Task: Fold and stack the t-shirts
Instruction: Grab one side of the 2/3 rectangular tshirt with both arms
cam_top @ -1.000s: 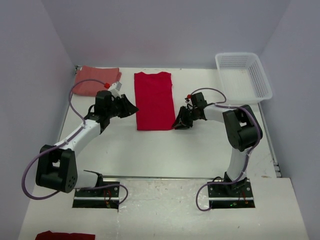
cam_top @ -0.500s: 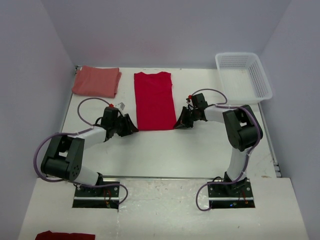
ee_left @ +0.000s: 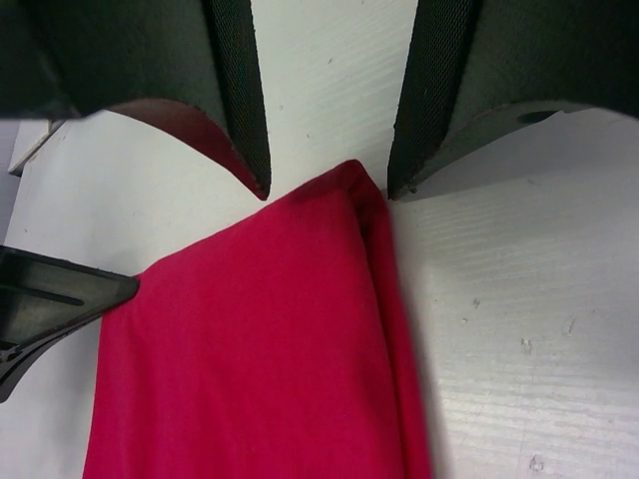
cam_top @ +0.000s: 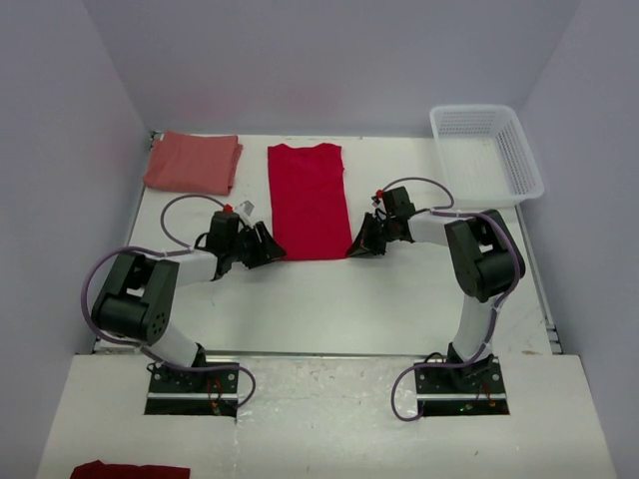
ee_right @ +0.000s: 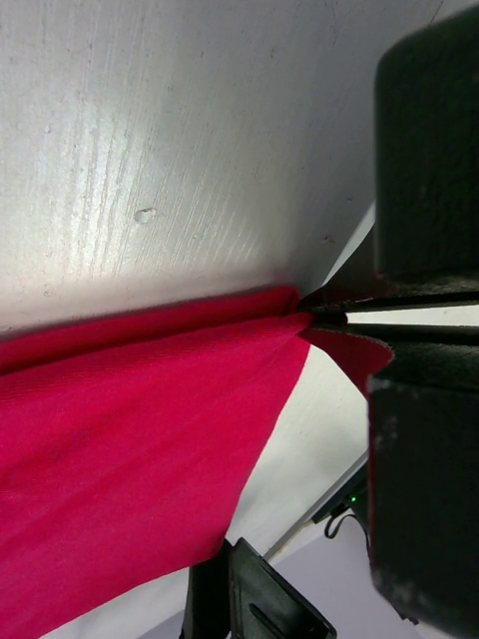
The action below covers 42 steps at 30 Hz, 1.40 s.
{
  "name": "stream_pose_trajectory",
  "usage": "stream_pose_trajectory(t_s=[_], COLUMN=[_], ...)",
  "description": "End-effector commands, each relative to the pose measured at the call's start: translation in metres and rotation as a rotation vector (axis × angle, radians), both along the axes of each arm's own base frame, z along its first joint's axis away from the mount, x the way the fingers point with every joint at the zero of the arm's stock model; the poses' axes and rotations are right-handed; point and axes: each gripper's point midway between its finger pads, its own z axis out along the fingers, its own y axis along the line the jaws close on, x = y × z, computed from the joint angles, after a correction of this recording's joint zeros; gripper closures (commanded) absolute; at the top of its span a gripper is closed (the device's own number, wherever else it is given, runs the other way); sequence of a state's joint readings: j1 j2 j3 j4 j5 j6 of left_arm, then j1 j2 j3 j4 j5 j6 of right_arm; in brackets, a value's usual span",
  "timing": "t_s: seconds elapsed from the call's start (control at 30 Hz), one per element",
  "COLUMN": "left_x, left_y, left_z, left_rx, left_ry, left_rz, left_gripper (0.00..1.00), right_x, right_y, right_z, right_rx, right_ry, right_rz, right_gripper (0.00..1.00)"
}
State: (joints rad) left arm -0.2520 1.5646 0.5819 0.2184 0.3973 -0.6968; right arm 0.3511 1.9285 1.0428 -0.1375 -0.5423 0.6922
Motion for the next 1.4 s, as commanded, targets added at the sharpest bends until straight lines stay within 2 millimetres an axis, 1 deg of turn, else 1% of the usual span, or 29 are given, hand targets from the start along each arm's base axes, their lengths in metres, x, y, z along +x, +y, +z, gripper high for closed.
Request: stream_pose_trajectory(t_s=[0.0, 0.23, 0.37, 0.43, 0.47, 0.5, 0.67, 0.8, 0.97, 1.07, 1.17, 1.2, 1.23, 1.27, 1.3, 1.33, 1.37], left_x=[0.005, 0.008, 0.006, 0.004, 0.003, 0.003, -0.004, -0.012, -0.028, -0.041, -0.057, -0.064, -0.067, -0.072, -0.080, -0.084, -0.094], left_y=[-0.001, -0.003, -0.004, -0.004, -0.003, -0.003, -0.002, -0.005, -0.003, -0.004, -0.013, -0.020, -0.023, -0.026, -0.034, -0.037, -0.043], left_z=[-0.009, -0.026, -0.031, -0.031, -0.030, -0.030, -0.026, -0.022, -0.023, -0.026, -0.023, -0.022, -0.021, -0.015, -0.013, -0.012, -0.008], left_rx=[0.015, 0.018, 0.014, 0.017, 0.019, 0.020, 0.026, 0.012, 0.021, 0.021, 0.017, 0.017, 0.018, 0.015, 0.017, 0.016, 0.011], left_ry=[0.020, 0.055, 0.069, 0.066, 0.062, 0.062, 0.059, 0.066, 0.075, 0.087, 0.089, 0.087, 0.090, 0.074, 0.070, 0.073, 0.064], left_rz=[0.003, -0.001, -0.012, -0.017, -0.020, -0.023, -0.040, -0.079, -0.106, -0.128, -0.160, -0.181, -0.173, -0.176, -0.202, -0.193, -0.217], left_gripper=[0.47, 0.48, 0.55, 0.68, 0.91, 1.00, 1.00, 1.00, 1.00, 1.00, 1.00, 1.00, 1.00, 1.00, 1.00, 1.00, 1.00], right_x=[-0.003, -0.003, -0.004, -0.003, -0.003, -0.003, -0.001, -0.001, -0.012, -0.021, -0.032, -0.035, -0.044, -0.048, -0.061, -0.066, -0.069], right_y=[-0.016, -0.017, -0.017, -0.018, -0.018, -0.018, -0.018, -0.020, -0.022, -0.020, -0.015, -0.014, -0.010, -0.010, -0.007, -0.006, -0.006], right_z=[-0.017, -0.018, -0.019, -0.019, -0.019, -0.019, -0.021, -0.022, -0.018, -0.010, 0.004, 0.007, 0.013, 0.013, 0.010, 0.012, 0.018], right_rx=[-0.090, -0.095, -0.102, -0.105, -0.107, -0.108, -0.111, -0.117, -0.137, -0.152, -0.159, -0.162, -0.163, -0.178, -0.188, -0.194, -0.202], right_ry=[-0.006, -0.002, -0.001, -0.001, -0.002, 0.000, 0.003, 0.002, -0.013, -0.039, -0.074, -0.084, -0.099, -0.107, -0.101, -0.109, -0.134], right_rz=[-0.017, -0.017, -0.018, -0.020, -0.021, -0.020, -0.023, -0.026, -0.021, -0.009, 0.010, 0.014, 0.032, 0.031, 0.050, 0.056, 0.055], right_gripper=[1.00, 1.00, 1.00, 1.00, 1.00, 1.00, 1.00, 1.00, 1.00, 1.00, 1.00, 1.00, 1.00, 1.00, 1.00, 1.00, 1.00])
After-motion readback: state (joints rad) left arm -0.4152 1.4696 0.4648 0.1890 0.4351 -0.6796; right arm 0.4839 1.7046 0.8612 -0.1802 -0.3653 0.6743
